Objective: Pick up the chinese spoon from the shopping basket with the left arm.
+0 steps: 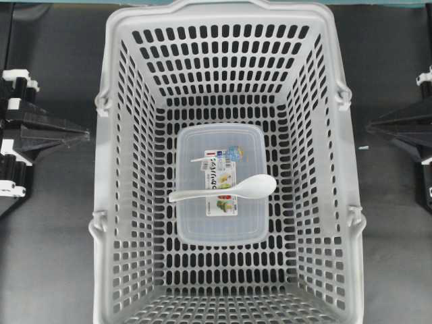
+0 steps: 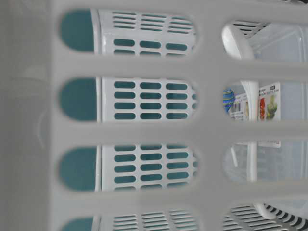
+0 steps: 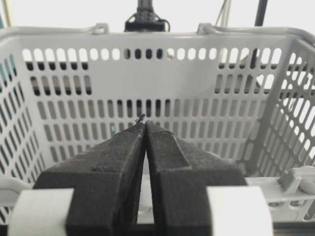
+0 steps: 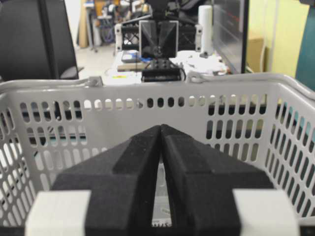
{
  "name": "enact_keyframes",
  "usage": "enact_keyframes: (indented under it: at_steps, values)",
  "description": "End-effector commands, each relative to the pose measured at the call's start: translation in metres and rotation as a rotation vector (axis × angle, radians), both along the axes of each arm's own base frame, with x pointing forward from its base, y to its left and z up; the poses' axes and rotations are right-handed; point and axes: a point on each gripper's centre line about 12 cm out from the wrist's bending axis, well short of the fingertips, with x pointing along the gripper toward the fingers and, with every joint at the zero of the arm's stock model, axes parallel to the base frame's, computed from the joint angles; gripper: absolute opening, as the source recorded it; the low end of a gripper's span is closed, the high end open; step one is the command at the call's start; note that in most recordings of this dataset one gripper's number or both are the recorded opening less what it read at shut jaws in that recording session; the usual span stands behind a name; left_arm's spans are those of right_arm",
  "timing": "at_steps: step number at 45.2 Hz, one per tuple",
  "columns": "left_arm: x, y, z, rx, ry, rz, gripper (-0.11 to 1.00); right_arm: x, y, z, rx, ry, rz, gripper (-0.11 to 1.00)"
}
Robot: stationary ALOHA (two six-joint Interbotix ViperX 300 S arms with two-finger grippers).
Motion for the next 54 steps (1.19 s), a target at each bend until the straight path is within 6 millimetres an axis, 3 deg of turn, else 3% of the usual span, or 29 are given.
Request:
enact_keyframes:
  at_steps: [1, 5, 18, 26, 33, 38, 48, 50, 54]
  values:
    - [0.004, -0.004, 0.011, 0.023, 0.014, -0.021, 0.06, 0.003, 0.001, 0.007, 0.009, -0.017, 0.006, 0.0]
    - [0.006, -0.004, 0.023, 0.013, 0.054, -0.019, 0.0, 0.002, 0.0, 0.008, 0.027, -0.025, 0.003, 0.0]
    - [0.036, -0.004, 0.076, 0.018, 0.283, -0.01, 0.0, 0.002, 0.0, 0.012, 0.09, -0.023, 0.009, 0.0]
    - [0.074, -0.01, 0.086, 0.029, 0.423, -0.028, 0.0, 0.002, 0.0, 0.011, 0.105, -0.009, 0.01, 0.0]
    - [0.114, -0.02, 0.075, 0.041, 0.586, -0.049, 0.0, 0.002, 0.0, 0.011, 0.105, -0.009, 0.01, 0.03]
    - [0.139, -0.025, 0.064, 0.04, 0.692, -0.053, 0.0, 0.002, 0.0, 0.011, 0.107, -0.009, 0.01, 0.15]
    - [0.177, -0.029, 0.041, 0.043, 0.848, -0.05, 0.02, 0.002, 0.001, 0.011, 0.107, -0.008, 0.01, 0.64]
    - [0.185, -0.03, 0.036, 0.04, 0.873, -0.047, 0.07, 0.001, 0.0, 0.011, 0.107, -0.009, 0.01, 0.69]
    - [0.194, -0.032, 0.026, 0.032, 0.913, -0.044, 0.3, 0.001, 0.001, 0.013, 0.107, -0.014, 0.012, 0.72]
